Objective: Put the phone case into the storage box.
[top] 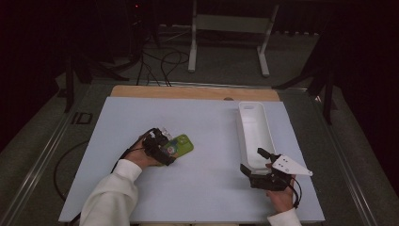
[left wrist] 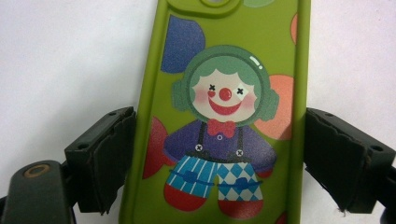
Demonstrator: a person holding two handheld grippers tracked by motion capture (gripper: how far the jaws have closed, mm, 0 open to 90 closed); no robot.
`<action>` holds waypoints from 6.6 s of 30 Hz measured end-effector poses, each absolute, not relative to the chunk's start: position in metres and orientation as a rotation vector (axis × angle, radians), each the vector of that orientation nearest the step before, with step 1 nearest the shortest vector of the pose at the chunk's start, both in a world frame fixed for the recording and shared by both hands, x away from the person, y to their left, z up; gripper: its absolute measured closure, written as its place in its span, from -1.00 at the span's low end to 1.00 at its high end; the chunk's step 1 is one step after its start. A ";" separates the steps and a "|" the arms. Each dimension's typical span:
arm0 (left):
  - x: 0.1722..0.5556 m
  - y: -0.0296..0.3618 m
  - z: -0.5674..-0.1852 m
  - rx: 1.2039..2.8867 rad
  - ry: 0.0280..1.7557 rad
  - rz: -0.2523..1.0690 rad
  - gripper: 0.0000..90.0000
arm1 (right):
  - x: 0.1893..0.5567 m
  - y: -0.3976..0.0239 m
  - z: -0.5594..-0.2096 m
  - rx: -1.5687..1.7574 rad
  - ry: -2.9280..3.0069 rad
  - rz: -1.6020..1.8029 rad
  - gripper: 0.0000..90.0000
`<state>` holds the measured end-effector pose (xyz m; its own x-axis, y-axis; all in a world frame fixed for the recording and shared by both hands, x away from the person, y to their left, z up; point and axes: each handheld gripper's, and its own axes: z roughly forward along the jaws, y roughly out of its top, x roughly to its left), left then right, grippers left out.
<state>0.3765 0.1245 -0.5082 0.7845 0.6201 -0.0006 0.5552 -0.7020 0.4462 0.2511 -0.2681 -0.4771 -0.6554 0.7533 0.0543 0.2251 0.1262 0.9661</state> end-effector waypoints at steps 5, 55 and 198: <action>0.375 0.124 -0.507 2.549 0.876 0.220 -0.65 | 0.251 -0.268 -0.477 0.943 1.958 1.552 -0.80; 0.363 0.124 -0.472 2.384 0.881 0.425 -0.64 | 0.251 -0.268 -0.477 0.947 1.955 1.551 -0.80; 0.308 0.043 -0.399 2.070 0.533 0.695 -0.64 | 0.290 -0.241 -0.420 1.061 2.048 1.671 -0.83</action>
